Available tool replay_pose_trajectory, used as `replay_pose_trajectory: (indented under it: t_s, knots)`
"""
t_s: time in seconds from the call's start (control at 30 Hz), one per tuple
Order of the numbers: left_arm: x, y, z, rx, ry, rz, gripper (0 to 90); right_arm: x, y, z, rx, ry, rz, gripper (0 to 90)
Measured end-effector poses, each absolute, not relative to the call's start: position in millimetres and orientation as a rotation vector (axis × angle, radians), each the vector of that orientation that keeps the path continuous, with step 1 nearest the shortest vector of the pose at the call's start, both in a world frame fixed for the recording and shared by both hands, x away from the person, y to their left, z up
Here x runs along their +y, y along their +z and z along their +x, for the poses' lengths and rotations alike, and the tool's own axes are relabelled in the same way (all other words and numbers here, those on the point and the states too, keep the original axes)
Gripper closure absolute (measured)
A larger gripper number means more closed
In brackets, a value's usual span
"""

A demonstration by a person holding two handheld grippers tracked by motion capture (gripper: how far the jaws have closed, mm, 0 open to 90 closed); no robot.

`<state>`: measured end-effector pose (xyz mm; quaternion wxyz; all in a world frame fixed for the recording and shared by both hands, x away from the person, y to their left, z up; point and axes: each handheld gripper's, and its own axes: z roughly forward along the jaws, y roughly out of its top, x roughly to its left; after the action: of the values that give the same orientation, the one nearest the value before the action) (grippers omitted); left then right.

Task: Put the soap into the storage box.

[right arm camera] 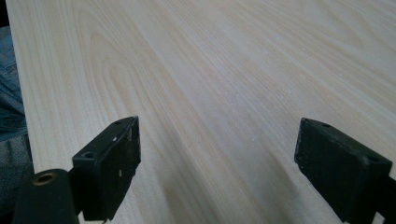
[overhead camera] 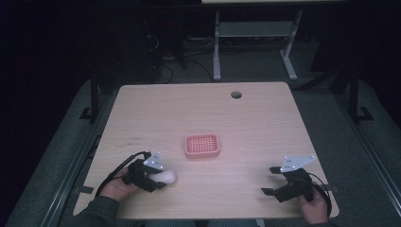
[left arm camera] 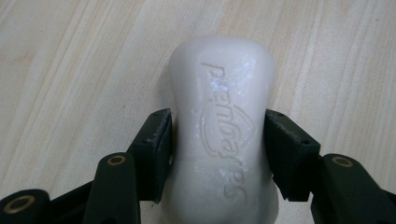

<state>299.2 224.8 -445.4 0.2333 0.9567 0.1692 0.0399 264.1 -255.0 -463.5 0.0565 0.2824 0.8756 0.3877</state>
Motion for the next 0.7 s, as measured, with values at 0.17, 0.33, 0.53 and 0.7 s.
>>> replay_pose_trajectory:
  t_s: [0.17,0.33,0.53,0.7]
  knots:
    - [225.2,-445.4,299.9,0.459,0.106,2.635,44.4,-254.5,-463.3,264.0,2.655,1.177,0.862,14.2]
    - [225.4,-445.6,300.2,0.459,0.106,2.632,44.3,-254.3,-463.6,264.2,2.659,1.175,0.859,14.2]
    - [225.3,-446.1,300.2,0.469,0.101,2.622,44.8,-254.7,-463.5,264.4,2.656,1.178,0.854,14.2]
    - [223.4,-443.5,299.7,0.459,0.118,2.632,48.5,-254.5,-463.3,264.1,2.658,1.177,0.859,14.2]
